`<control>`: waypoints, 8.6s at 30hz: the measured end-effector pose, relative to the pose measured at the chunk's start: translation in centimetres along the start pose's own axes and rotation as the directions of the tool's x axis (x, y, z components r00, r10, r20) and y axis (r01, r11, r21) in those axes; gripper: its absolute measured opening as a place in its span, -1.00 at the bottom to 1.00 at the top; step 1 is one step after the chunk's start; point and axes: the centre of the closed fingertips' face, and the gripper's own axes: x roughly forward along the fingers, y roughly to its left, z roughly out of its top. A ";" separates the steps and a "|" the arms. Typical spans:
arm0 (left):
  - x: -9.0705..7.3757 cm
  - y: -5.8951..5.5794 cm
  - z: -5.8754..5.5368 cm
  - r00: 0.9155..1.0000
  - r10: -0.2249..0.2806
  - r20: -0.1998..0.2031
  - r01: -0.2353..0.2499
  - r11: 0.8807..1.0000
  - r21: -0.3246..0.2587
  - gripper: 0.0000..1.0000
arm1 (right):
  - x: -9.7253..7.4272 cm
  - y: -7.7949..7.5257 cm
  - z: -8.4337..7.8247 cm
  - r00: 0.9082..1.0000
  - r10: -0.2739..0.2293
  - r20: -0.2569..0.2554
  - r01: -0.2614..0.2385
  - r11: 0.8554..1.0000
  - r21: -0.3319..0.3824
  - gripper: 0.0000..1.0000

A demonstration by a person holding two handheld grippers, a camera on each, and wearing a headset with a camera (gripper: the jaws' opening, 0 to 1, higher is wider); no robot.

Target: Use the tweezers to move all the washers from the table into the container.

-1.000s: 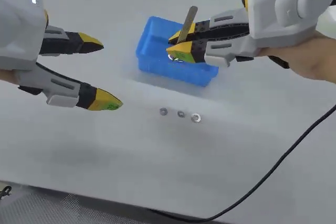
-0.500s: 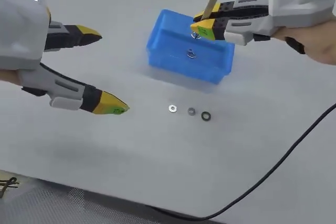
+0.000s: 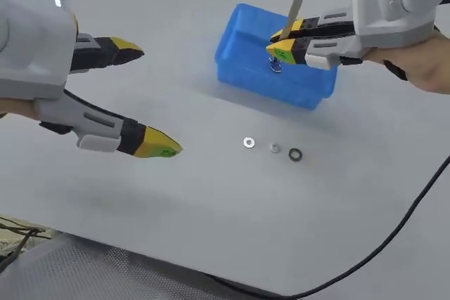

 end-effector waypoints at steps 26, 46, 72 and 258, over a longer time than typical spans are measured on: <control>0.2 0.6 -0.7 1.000 -0.001 -0.022 0.000 1.000 -0.008 0.97 | 0.1 0.5 -0.6 1.000 0.004 0.008 -0.004 1.000 0.025 -0.80; 0.3 2.2 2.3 1.000 0.005 0.012 -0.006 0.999 0.054 0.96 | -0.5 0.1 0.4 1.000 -0.003 0.016 0.003 1.000 0.007 -0.83; 7.7 2.2 14.3 0.964 -0.165 0.208 0.128 0.975 0.182 0.03 | -0.6 1.9 1.6 0.999 0.041 0.016 -0.040 0.999 -0.021 -0.82; 6.2 -8.5 6.8 0.949 -0.315 0.023 0.278 0.868 0.411 -0.87 | -9.3 15.3 -4.8 0.996 -0.073 0.048 0.058 0.966 0.252 0.96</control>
